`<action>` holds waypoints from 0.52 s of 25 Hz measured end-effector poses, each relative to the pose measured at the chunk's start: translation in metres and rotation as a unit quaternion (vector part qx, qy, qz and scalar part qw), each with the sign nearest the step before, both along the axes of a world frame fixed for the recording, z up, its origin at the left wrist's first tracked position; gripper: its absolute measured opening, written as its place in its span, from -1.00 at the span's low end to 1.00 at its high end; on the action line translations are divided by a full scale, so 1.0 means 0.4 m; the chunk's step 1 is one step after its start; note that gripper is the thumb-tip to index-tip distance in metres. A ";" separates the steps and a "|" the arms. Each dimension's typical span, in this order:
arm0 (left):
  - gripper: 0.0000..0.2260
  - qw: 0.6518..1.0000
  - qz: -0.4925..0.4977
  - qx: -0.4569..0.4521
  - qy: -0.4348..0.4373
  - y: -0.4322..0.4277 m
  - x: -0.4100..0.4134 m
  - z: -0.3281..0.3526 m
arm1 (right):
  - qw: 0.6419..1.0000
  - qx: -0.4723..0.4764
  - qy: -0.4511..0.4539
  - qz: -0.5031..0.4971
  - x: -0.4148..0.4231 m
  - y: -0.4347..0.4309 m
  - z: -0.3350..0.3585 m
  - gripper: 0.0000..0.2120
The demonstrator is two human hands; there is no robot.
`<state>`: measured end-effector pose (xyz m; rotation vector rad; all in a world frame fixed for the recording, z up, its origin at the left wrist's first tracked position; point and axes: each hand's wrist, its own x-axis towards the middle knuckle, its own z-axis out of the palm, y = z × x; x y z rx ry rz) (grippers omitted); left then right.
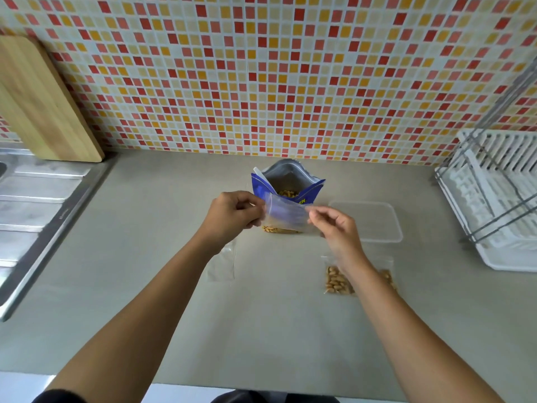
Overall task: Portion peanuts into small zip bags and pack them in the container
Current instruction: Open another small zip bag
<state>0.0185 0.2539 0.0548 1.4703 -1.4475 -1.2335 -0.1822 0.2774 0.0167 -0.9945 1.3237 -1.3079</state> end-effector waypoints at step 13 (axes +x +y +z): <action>-0.92 1.000 -0.010 -0.011 -0.014 -0.052 -0.052 0.094 | 0.997 -0.036 0.049 -0.050 -0.046 -0.054 0.085 -0.70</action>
